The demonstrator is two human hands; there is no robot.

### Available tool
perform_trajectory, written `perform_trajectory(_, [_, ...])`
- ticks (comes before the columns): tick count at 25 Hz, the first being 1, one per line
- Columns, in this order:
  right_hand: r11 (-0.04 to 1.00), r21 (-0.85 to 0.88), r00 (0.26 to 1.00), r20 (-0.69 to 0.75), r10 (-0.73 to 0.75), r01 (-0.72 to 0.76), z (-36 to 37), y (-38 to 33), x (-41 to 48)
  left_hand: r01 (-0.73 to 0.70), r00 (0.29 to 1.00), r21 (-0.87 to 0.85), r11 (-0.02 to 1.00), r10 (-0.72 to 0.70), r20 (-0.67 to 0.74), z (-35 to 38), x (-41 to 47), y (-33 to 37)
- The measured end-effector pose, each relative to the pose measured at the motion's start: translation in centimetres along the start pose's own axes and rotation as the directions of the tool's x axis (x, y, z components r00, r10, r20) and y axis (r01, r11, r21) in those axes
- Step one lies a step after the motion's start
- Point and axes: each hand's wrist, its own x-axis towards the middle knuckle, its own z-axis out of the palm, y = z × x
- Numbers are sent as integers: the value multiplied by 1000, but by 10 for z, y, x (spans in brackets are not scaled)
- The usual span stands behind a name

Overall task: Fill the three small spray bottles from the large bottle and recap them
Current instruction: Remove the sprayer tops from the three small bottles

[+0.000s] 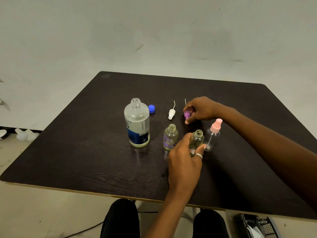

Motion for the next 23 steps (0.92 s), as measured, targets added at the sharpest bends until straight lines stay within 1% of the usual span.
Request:
perform_trajectory(6, [1000, -9, 1000, -12, 1, -1, 1, 1, -1, 4, 1000, 1, 1000, -4, 16, 1, 0, -1])
perform_trajectory(11, [1000, -22, 1000, -16, -4, 3, -1, -1, -2, -9, 1000, 8, 1000, 9, -7, 0, -1, -1])
perform_trajectory(17, [999, -37, 1000, -19, -7, 6, -5, -4, -7, 9, 1000, -15, 1000, -8, 15, 2, 1, -4])
perform_trajectory(23, [1000, -6, 1000, -13, 10, -10, -8, -6, -15, -6, 1000, -13, 1000, 6, 4, 3, 1, -5])
